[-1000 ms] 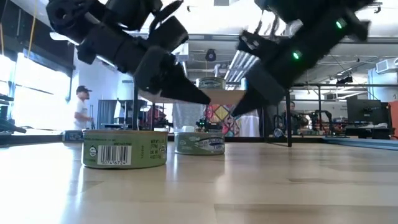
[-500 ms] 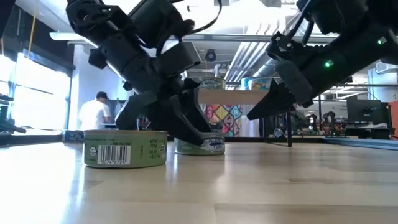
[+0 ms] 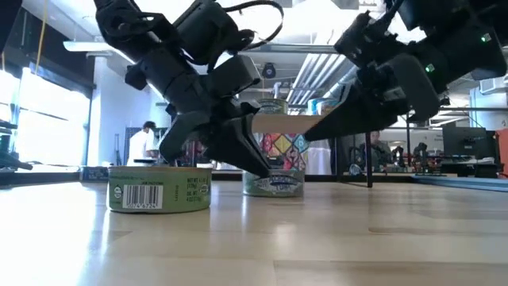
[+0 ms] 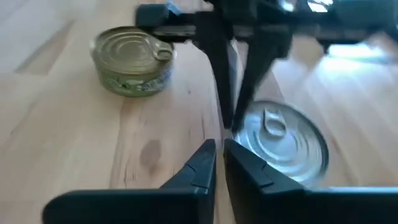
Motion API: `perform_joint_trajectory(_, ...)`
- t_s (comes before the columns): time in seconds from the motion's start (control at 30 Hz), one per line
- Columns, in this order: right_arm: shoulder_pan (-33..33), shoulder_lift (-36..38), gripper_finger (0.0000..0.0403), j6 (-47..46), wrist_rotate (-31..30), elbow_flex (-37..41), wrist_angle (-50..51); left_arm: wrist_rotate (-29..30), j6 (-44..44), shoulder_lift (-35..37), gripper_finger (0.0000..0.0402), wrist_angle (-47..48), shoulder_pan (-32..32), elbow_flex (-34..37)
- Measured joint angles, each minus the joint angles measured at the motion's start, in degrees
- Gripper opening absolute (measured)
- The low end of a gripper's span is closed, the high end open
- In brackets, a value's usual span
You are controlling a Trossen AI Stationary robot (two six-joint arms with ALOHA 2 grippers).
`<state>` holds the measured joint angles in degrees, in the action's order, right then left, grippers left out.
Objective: Stack canned seafood by type on shelf
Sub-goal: Stack the green tuna can on top of the green tuna can on the shelf
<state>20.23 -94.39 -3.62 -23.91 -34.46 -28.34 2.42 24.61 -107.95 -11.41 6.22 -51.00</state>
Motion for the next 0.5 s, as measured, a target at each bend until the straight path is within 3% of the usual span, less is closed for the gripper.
perform_joint_trajectory(0.17, -0.3, 0.0, 0.0086, 9.1, 0.5, 0.0, -2.8, -1.2, -2.4, 2.2, 0.0002, 1.0, 0.1, 0.3)
perform_joint_trajectory(0.37, -0.7, -0.2, 0.0189, 23.3, 2.8, 0.0, -2.6, -9.5, -4.6, 4.4, 0.0000, 0.6, -0.9, 0.9)
perform_joint_trajectory(0.5, -0.8, -1.5, 0.0231, 30.1, 2.7, 0.0, -2.9, -14.4, -7.6, 4.6, 0.0000, -1.2, -3.1, 0.9)
